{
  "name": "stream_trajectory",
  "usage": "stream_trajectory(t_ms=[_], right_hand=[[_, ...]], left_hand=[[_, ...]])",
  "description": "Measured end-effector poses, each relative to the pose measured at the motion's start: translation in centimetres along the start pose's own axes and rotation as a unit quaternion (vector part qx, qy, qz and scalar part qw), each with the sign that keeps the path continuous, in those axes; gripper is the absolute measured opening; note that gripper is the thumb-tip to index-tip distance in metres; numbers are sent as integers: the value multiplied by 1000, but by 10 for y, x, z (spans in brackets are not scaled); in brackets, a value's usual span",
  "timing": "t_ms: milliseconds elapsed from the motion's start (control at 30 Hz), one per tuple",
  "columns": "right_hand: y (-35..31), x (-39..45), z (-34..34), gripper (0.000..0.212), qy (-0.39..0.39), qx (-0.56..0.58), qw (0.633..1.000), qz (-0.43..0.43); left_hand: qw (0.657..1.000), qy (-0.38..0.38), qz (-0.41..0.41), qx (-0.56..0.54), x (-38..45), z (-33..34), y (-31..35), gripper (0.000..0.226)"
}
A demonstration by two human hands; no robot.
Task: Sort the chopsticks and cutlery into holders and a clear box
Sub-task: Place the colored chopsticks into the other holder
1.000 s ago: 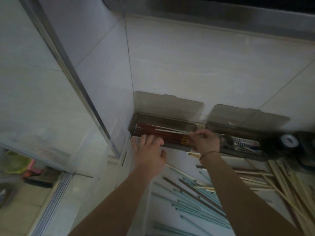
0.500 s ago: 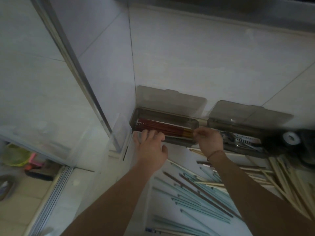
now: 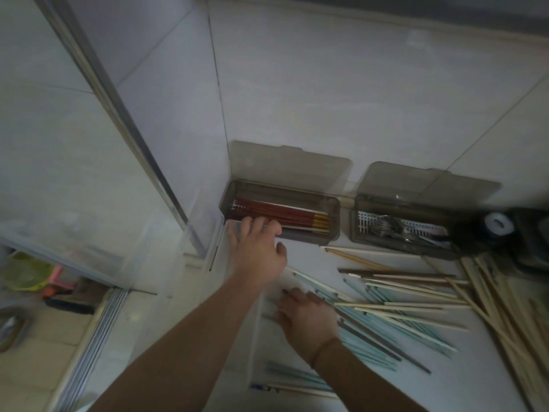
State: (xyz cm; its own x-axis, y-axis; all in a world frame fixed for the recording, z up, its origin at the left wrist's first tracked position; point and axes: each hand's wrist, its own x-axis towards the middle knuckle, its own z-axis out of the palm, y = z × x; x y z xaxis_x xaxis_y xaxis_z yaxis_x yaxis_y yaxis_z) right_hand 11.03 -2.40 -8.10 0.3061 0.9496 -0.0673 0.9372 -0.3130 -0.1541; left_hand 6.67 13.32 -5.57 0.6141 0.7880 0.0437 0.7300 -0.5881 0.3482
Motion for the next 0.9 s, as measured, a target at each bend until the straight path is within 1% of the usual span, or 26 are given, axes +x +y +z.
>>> stream_trajectory(t_ms=[67,100,167,233,300,333,367,433,467,500,567,600,633,667,733,767,800,833,900], right_hand=[[-7,4,8,19,-31,11,999,26],[-9,6,12,19,-34,14,999,35],[-15,8,8,23,-39,-4,997,66],[-20,8,1,23,-52,-1,995,88],[-19,5,-4,29,-76,22,992,100],[-18,2,-10,28,-71,47,991,104],[-15,2,-18,26,-45,70,990,110],[-6,4,-37,14,54,148,982,107],[-1,7,-50,4,96,202,969,105],[5,12,-65,11,126,265,949,115],[20,25,-97,34,178,385,897,126],[29,34,-110,39,201,424,873,136],[39,43,-122,39,229,456,847,150],[50,52,-129,34,257,484,818,172],[71,69,-135,16,297,539,755,226],[78,76,-132,10,307,559,729,249],[83,82,-129,9,310,573,711,265],[85,88,-124,12,308,583,699,276],[84,100,-113,18,283,593,691,299]], left_hand=[[1000,1,2,5,0,0,0,23],[1000,2,3,6,0,0,0,24],[1000,0,4,11,0,-1,0,24],[1000,-6,4,16,0,-2,0,24],[1000,-10,4,20,1,-2,0,24],[1000,-12,6,21,2,-3,-1,24],[1000,-14,7,21,2,-3,-2,24],[1000,-13,9,16,3,-2,-3,24],[1000,-10,11,14,3,-2,-3,24],[1000,-7,13,13,2,-2,-2,25],[1000,-2,14,6,1,-2,-2,27],[1000,0,13,1,0,-1,-2,28],[1000,2,14,-4,0,-1,-2,28],[1000,4,15,-7,0,-1,-3,28],[1000,-1,15,-8,0,-2,-2,27],[1000,-4,15,-8,-1,-2,-2,27],[1000,-5,16,-9,-1,-2,-2,27],[1000,-5,17,-10,-1,-3,-1,27],[1000,-3,16,-12,0,-3,-1,28]])
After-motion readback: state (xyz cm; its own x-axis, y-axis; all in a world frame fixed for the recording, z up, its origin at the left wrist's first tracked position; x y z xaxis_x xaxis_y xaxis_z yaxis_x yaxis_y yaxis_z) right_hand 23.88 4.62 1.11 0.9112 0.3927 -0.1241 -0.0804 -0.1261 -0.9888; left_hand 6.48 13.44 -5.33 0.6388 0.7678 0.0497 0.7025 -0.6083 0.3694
